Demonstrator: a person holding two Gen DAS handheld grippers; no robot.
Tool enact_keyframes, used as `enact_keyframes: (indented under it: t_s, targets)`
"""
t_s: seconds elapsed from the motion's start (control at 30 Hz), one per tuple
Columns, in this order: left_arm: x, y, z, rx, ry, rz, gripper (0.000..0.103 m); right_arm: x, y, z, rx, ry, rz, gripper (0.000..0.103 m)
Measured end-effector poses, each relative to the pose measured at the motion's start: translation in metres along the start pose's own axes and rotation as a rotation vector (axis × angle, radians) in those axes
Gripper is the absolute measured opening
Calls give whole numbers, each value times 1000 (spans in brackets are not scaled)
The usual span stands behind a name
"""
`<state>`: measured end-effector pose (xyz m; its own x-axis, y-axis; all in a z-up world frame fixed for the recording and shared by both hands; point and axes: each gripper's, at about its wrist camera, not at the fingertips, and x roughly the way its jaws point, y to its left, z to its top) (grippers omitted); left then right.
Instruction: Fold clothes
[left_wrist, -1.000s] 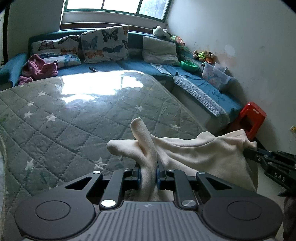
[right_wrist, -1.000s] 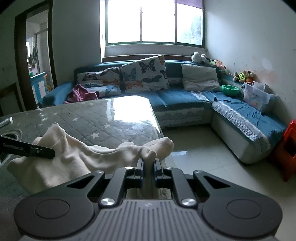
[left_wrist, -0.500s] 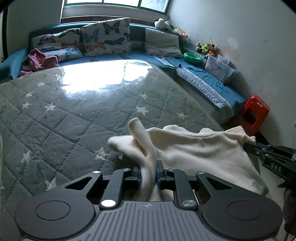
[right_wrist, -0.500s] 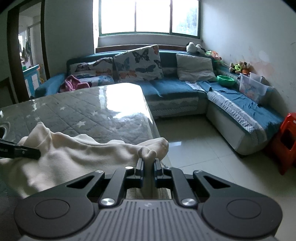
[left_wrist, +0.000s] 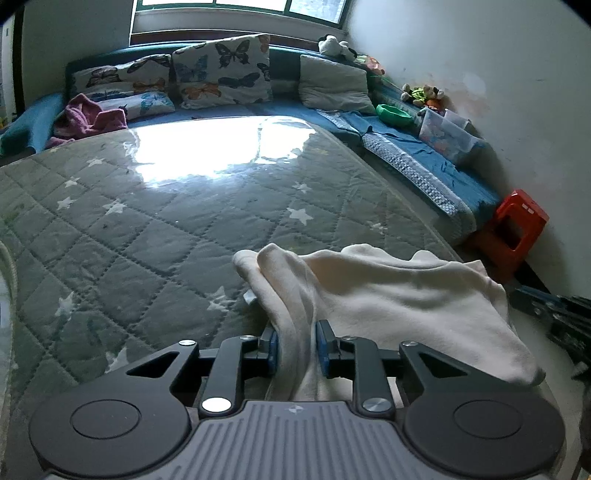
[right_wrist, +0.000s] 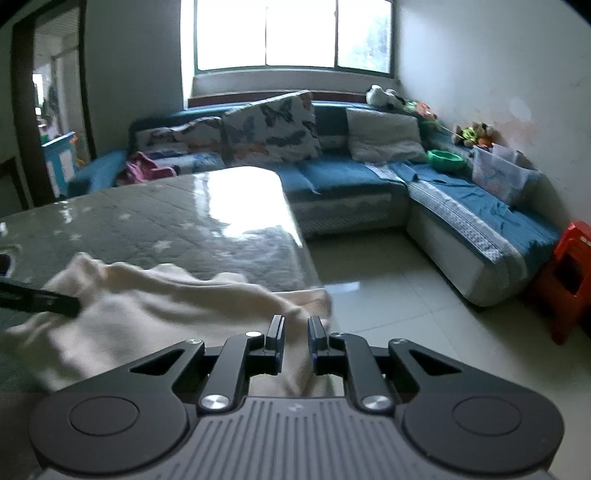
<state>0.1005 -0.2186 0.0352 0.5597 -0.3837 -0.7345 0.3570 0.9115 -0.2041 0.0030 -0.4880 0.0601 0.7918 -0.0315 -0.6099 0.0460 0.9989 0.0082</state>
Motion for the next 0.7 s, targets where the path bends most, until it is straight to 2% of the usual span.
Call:
enact_keyframes:
  t_s: [0.17, 0.4, 0.7]
  targets:
    - [-1, 0, -4, 8, 1, 4, 25, -7, 14, -16, -46, 16, 52, 14]
    - [-7, 5, -11, 20, 6, -8, 25, -5, 13, -34, -49, 54, 78, 14]
    - [-23, 21, -5, -3, -16, 19, 35, -15, 16, -28, -70, 86, 118, 15]
